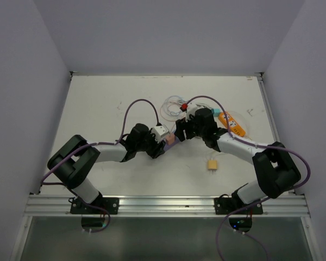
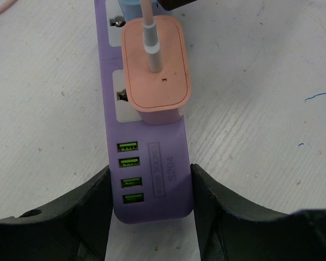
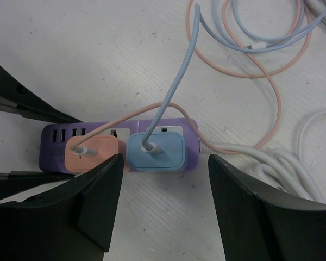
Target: Pull the plug off the socket
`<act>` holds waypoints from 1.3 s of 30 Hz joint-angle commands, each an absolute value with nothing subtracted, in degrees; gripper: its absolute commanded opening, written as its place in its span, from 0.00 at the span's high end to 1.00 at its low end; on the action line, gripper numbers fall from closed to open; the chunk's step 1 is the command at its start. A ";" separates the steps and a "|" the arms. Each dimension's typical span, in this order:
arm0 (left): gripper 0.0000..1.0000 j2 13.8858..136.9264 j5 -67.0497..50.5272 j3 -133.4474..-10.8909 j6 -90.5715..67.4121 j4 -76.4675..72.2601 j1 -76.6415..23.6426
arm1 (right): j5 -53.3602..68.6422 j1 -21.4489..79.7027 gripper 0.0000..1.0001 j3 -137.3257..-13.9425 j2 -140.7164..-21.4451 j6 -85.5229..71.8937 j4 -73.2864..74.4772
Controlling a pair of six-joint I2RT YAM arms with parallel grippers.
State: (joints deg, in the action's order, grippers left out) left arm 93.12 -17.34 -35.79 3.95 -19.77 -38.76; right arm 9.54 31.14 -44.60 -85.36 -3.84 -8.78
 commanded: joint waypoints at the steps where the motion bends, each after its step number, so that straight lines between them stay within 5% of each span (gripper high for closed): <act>1: 1.00 92.90 -19.60 -37.00 3.34 -17.58 -39.90 | 8.53 31.55 0.33 -44.56 -86.04 -3.34 -12.30; 20: 1.00 92.81 -19.51 -37.09 3.43 -17.31 -40.25 | 8.18 32.08 0.39 -44.74 -89.21 -2.81 -12.66; 26: 1.00 93.08 -19.42 -37.53 3.08 -16.79 -40.25 | 7.47 32.17 0.58 -44.03 -88.95 -3.08 -13.01; 31: 1.00 94.04 -18.55 -38.41 2.11 -14.77 -40.34 | 7.73 32.17 0.94 -44.21 -87.19 -4.30 -13.10; 39: 1.00 98.35 -15.73 -41.75 -1.21 -8.44 -40.34 | 8.26 32.17 1.00 -42.11 -82.53 -7.47 -17.39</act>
State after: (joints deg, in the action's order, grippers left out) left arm 95.55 -16.29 -40.66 2.26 -14.55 -39.92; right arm 7.75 31.86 -43.24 -86.46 -4.58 -12.03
